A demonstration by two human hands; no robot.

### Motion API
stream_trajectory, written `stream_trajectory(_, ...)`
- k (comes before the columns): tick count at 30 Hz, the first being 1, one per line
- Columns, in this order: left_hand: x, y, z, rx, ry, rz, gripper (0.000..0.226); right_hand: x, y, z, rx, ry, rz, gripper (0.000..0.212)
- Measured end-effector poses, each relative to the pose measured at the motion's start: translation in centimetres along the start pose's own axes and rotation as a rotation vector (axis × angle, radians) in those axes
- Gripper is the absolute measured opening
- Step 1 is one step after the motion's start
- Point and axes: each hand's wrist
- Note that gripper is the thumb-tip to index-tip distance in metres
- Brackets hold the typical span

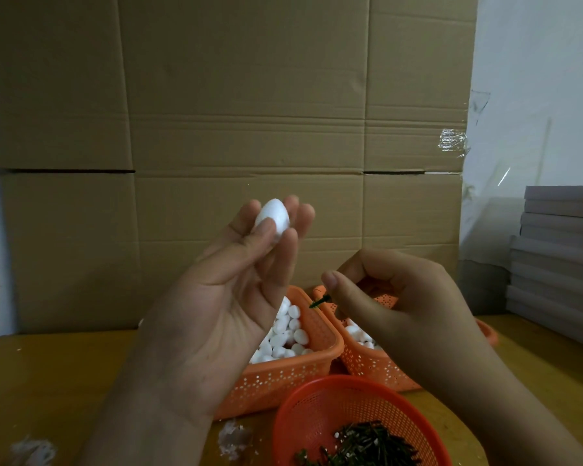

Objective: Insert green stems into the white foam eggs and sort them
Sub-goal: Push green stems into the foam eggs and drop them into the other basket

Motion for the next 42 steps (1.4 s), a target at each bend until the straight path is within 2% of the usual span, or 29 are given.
stream_trajectory(2,0.0,0.0,-0.3,-0.096,0.074,0.045,0.017,0.0,0.0,0.0,-0.003,0.0,-0.002,0.024)
stream_trajectory(3,0.1,0.1,-0.4,-0.22,0.139,0.078,0.016,0.0,0.0,0.0,-0.002,-0.001,-0.002,0.024)
stream_trajectory(6,0.2,0.1,-1.1,-0.86,0.369,0.249,0.024,0.0,0.0,0.0,0.006,0.0,-0.006,0.024)
stream_trajectory(8,0.2,0.0,-1.4,-1.164,0.496,0.314,0.02,0.0,0.0,0.0,0.007,-0.003,-0.009,0.024)
stream_trajectory(11,0.1,0.1,-1.8,-1.295,0.604,0.345,0.012,0.0,0.0,0.0,0.002,-0.004,-0.014,0.023)
stream_trajectory(14,0.1,0.0,-1.8,-1.365,0.604,0.372,0.027,0.0,0.0,0.0,-0.004,0.004,-0.018,0.022)
stream_trajectory(18,0.4,-0.1,-1.4,-1.385,0.581,0.348,0.052,-0.1,0.0,0.0,0.002,0.001,-0.016,0.023)
stream_trajectory(21,0.4,0.0,-1.3,-1.099,0.405,0.299,0.064,0.0,0.0,0.0,0.005,-0.003,-0.017,0.023)
stream_trajectory(24,0.0,-0.3,-0.9,-0.688,0.158,0.139,0.054,0.0,0.1,0.0,-0.002,-0.002,-0.014,0.026)
stream_trajectory(28,-0.2,-0.6,-0.8,-0.496,0.027,-0.013,0.025,0.0,0.1,0.0,-0.005,0.001,-0.011,0.028)
stream_trajectory(31,0.2,-0.6,-0.6,-0.542,0.017,-0.011,0.022,0.0,0.1,-0.1,-0.019,0.002,0.019,0.024)
stream_trajectory(33,0.3,-0.7,-0.4,-0.618,0.043,0.024,0.031,0.0,0.1,-0.3,-0.073,-0.001,0.063,0.025)
stream_trajectory(38,0.0,-0.9,-0.4,-0.708,0.187,0.082,0.032,-0.3,-0.4,-1.0,-0.329,0.016,0.209,0.028)
stream_trajectory(42,-0.1,-1.1,-0.8,-0.874,0.287,0.108,0.032,-0.3,-0.7,-1.0,-0.394,0.054,0.287,0.022)
Point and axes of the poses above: each hand's wrist, its own x-axis away from the middle knuckle, its own y-axis out of the palm, z = x × y, and after that the axes turned 12 degrees about -x, right-handed
